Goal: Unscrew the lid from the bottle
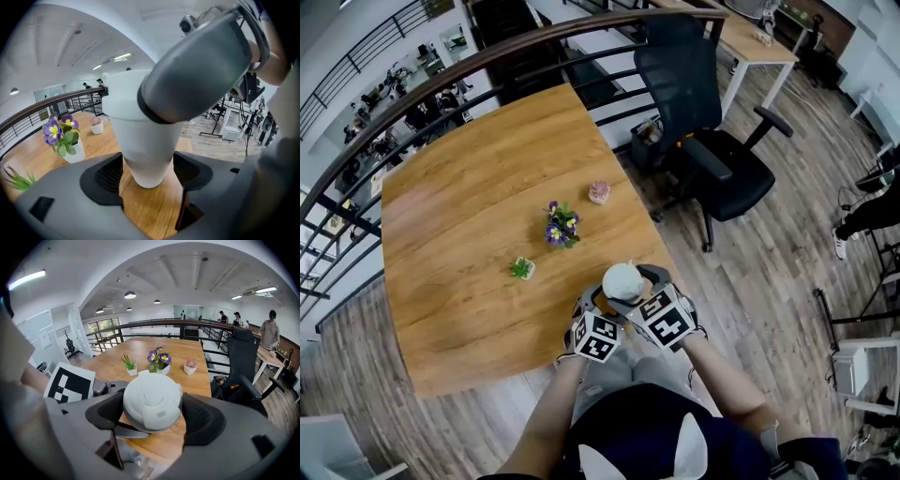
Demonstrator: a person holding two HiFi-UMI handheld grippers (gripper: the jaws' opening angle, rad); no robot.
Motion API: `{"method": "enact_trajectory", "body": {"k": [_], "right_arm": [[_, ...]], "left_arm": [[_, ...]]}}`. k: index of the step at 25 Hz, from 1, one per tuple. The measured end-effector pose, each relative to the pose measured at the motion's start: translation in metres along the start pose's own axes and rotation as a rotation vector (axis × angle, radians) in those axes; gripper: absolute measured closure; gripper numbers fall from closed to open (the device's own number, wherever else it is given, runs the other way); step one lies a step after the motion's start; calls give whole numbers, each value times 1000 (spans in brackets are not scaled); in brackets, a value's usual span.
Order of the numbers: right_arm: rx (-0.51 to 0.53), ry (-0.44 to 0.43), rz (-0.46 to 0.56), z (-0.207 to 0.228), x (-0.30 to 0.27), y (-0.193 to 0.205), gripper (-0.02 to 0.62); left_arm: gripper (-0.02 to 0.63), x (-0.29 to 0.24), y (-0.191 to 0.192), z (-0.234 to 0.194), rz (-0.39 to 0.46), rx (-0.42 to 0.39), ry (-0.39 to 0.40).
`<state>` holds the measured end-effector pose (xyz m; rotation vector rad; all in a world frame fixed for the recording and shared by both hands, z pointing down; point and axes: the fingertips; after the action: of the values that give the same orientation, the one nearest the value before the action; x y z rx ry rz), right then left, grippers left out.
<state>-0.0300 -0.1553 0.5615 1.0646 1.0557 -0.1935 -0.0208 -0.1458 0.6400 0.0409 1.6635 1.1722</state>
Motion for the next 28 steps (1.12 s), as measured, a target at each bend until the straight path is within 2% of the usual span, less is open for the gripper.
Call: {"method": "enact_trajectory", "body": {"k": [4, 8, 12, 16, 20, 23, 28], "right_arm": [[15, -19, 9, 0, 1, 1, 202], [27, -41, 13, 0, 3, 2, 206], [87, -75, -11, 0, 3, 4, 209], [205, -132, -55, -2, 3, 4, 209], [339, -235, -116, -4, 1, 8, 207], [474, -295, -178, -5, 0, 10, 207], [717, -349, -295, -4, 0, 12, 209]], "left_arm": [[284, -2, 0, 0, 14, 4, 24], [282, -2, 1, 1, -6, -3, 33], [282, -3, 2, 1, -13, -4, 38], [282, -4, 4, 1, -16, -7, 47], [283, -4, 4, 2, -20, -7, 58], [284, -5, 4, 1, -22, -1, 61], [284, -5, 4, 1, -20, 10, 69]]}}
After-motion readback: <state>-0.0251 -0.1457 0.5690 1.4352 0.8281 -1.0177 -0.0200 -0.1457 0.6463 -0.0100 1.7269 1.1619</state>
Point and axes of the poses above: the fingertips, and each gripper's own axes: x backward along the fingers, z to its right, y out of its underside, and after that the axes turned 6 degrees about -z, right-handed
